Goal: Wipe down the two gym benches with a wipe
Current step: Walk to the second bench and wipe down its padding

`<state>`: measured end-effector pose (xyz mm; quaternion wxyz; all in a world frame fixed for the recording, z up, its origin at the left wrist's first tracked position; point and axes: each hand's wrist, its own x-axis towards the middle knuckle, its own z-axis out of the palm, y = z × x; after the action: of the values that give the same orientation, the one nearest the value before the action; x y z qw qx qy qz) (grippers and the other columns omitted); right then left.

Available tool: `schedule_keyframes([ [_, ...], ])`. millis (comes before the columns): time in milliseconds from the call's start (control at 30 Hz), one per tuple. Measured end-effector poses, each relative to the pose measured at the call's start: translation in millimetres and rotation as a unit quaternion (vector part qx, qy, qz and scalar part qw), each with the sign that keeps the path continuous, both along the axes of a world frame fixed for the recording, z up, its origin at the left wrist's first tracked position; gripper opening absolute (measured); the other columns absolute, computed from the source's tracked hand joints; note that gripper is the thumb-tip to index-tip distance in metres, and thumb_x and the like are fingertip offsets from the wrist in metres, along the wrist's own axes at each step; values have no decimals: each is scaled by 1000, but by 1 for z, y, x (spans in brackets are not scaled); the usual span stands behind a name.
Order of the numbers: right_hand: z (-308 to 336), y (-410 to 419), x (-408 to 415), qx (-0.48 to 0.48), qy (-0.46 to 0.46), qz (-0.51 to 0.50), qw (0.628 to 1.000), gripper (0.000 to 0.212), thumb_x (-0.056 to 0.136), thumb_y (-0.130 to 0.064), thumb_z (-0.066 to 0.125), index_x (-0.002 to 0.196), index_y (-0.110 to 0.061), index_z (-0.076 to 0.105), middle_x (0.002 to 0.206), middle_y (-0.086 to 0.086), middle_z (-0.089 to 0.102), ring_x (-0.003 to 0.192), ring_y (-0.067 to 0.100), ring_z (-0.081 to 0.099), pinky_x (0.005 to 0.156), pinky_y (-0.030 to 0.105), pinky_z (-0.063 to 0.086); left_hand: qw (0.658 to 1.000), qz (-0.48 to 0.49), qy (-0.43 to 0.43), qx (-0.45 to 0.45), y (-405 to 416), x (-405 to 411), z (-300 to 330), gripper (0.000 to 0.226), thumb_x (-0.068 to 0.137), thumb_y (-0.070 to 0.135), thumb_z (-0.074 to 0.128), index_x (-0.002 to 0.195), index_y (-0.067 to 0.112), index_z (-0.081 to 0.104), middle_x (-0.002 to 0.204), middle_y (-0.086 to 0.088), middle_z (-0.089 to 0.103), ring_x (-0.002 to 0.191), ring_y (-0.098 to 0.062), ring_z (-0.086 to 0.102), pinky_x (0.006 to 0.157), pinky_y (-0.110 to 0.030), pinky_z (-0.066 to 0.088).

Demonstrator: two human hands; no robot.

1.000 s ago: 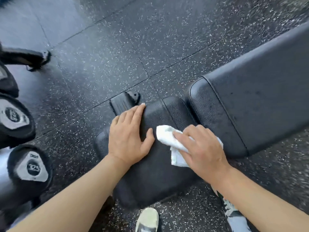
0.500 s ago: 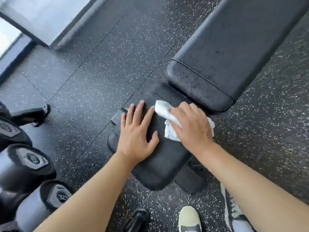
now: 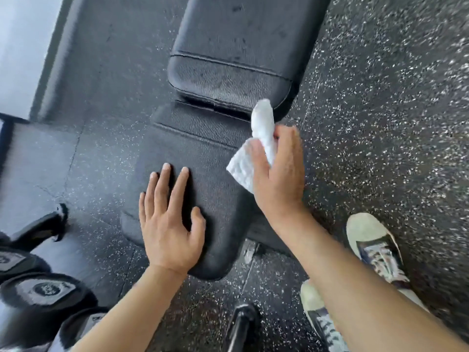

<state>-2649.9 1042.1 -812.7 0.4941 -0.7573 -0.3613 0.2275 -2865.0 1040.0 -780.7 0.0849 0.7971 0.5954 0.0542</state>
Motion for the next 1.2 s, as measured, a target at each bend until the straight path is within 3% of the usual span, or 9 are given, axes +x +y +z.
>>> schedule_keyframes([
  [133,-17,7,2,-8,110,-135,985,21,103,-40,51,97,-21,46,91,-6,54,82,12,50,71,24,35,1000,-12,-6,8,0,0,-3,72,92,36,45,163,30,35,174,1,24,162,-24,16,129,-57,17],
  [233,-26,-34,-40,-13,190,-159,969,14,106,-38,46,98,-27,42,87,-17,52,84,-6,54,76,11,38,1000,-15,-5,15,0,2,-3,72,92,36,43,163,26,36,173,-2,25,161,-26,18,128,-56,18],
  [400,-21,-123,-126,-85,253,-120,956,29,105,-53,39,116,-28,50,106,-9,62,101,5,60,90,33,48,999,-29,-4,18,0,3,-2,70,93,33,42,162,21,37,172,-7,27,160,-31,20,129,-56,18],
  [567,-11,-93,-89,-56,255,-116,958,23,101,-53,46,94,-32,38,84,-11,49,74,14,49,66,44,46,999,-29,-1,26,1,0,-6,70,94,35,42,163,26,35,173,-3,26,161,-28,19,129,-54,18],
  [633,-6,-51,-54,-14,224,-134,965,22,100,-50,48,97,-31,39,87,-8,52,75,14,50,64,36,43,999,-25,0,27,1,0,-6,71,93,35,43,163,27,35,173,-2,26,161,-27,19,129,-55,18],
  [733,3,-1,-17,14,103,-121,987,26,99,-40,58,98,-15,48,97,1,54,85,22,51,73,41,44,999,-28,2,25,1,0,-7,70,94,35,43,163,26,35,173,-2,26,161,-26,18,128,-55,18],
  [833,3,-19,-26,20,-43,-5,999,19,90,-18,70,92,-6,56,101,11,53,90,32,50,75,46,44,1000,-22,-3,19,-1,0,-5,70,94,36,43,163,28,36,173,-2,26,162,-26,18,128,-56,18],
  [967,-9,-112,-74,56,-76,182,979,18,89,-13,67,92,-13,49,95,8,52,83,27,47,67,46,43,1000,-10,-16,10,-2,2,-2,69,94,33,42,163,30,36,174,2,24,162,-25,17,128,-57,17],
  [1200,-10,-90,-39,80,-210,230,947,35,82,-10,79,93,-11,46,85,13,56,75,28,50,63,42,42,1000,-4,-14,10,-2,2,-2,71,92,29,43,163,33,35,174,3,24,161,-25,18,128,-55,17],
])
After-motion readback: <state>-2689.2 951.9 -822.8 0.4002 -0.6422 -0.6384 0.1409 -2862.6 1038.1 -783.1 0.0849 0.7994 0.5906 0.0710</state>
